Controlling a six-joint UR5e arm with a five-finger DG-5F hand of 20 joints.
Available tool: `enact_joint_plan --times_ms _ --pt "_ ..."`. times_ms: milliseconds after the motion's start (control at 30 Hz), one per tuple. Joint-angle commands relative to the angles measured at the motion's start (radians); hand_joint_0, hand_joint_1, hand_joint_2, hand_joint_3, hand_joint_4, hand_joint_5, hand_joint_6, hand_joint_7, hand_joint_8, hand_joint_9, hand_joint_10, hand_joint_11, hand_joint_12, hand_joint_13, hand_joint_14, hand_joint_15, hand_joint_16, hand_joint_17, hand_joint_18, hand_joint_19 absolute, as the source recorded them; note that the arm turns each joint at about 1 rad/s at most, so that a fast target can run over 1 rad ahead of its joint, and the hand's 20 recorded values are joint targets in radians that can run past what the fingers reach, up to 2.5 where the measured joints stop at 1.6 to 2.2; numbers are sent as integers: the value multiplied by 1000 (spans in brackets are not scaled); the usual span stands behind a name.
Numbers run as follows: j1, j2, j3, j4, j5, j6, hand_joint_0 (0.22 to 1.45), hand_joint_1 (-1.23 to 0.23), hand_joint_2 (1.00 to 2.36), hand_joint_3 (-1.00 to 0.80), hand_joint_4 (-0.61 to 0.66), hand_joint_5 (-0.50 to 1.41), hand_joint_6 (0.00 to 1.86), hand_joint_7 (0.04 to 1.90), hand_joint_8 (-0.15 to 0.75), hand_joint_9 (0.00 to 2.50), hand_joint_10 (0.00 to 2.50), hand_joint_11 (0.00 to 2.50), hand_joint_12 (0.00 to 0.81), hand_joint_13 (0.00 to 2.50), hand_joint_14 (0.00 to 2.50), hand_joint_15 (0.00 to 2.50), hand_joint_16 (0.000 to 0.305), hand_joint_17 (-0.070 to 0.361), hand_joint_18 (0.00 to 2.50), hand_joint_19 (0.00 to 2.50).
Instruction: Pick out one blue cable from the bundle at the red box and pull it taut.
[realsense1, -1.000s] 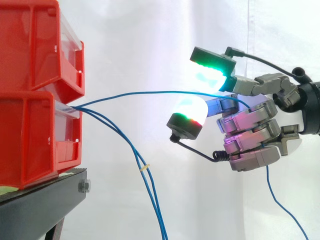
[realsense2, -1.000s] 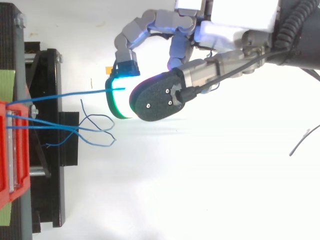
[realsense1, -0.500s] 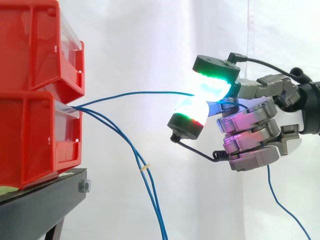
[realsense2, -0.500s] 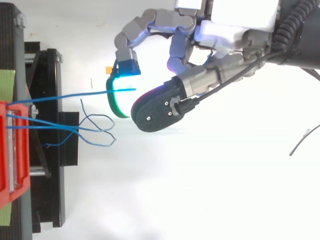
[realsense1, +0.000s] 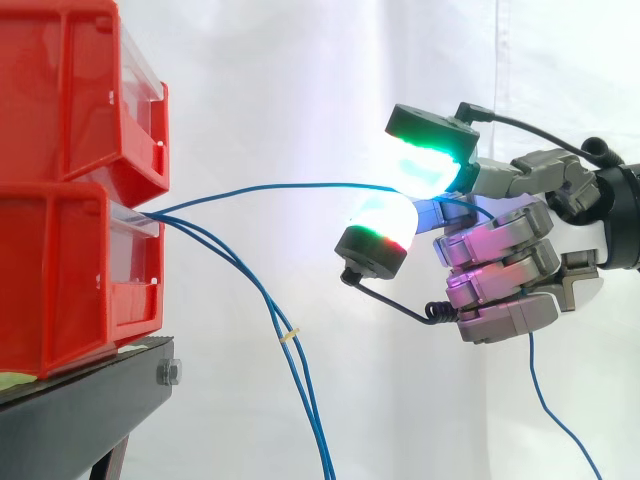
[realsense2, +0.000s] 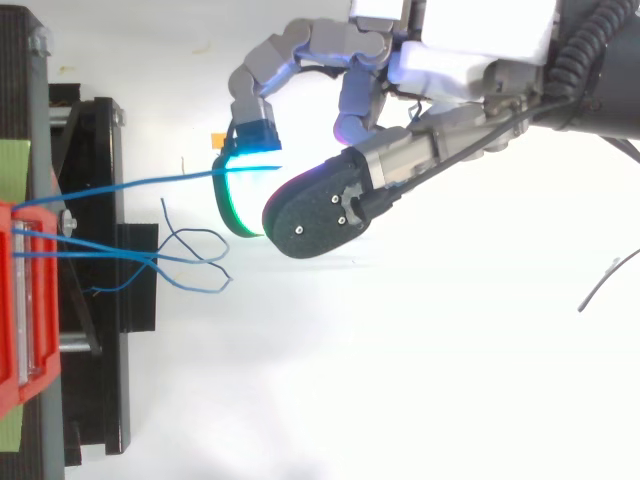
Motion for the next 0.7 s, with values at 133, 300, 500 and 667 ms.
enact_joint_plan --times_ms 133,300,500,667 --pt "0 1 0 0 0 0 490 -573 1000 -500 38 -159 856 1063 255 1607 898 1610 340 1253 2377 1102 50 113 1346 1753" --pt "0 1 0 0 0 0 430 -644 1000 -500 62 -159 855 1036 284 1597 939 1529 359 1269 2401 1052 59 134 1387 1690" --pt "0 1 0 0 0 0 533 -462 1000 -500 13 -158 846 1066 235 1608 808 1649 316 1221 2385 1098 45 101 1285 1747" --pt "0 1 0 0 0 0 621 -547 1002 -478 -6 -158 844 1105 217 1609 762 1693 299 1209 2354 1148 41 91 1252 1769"
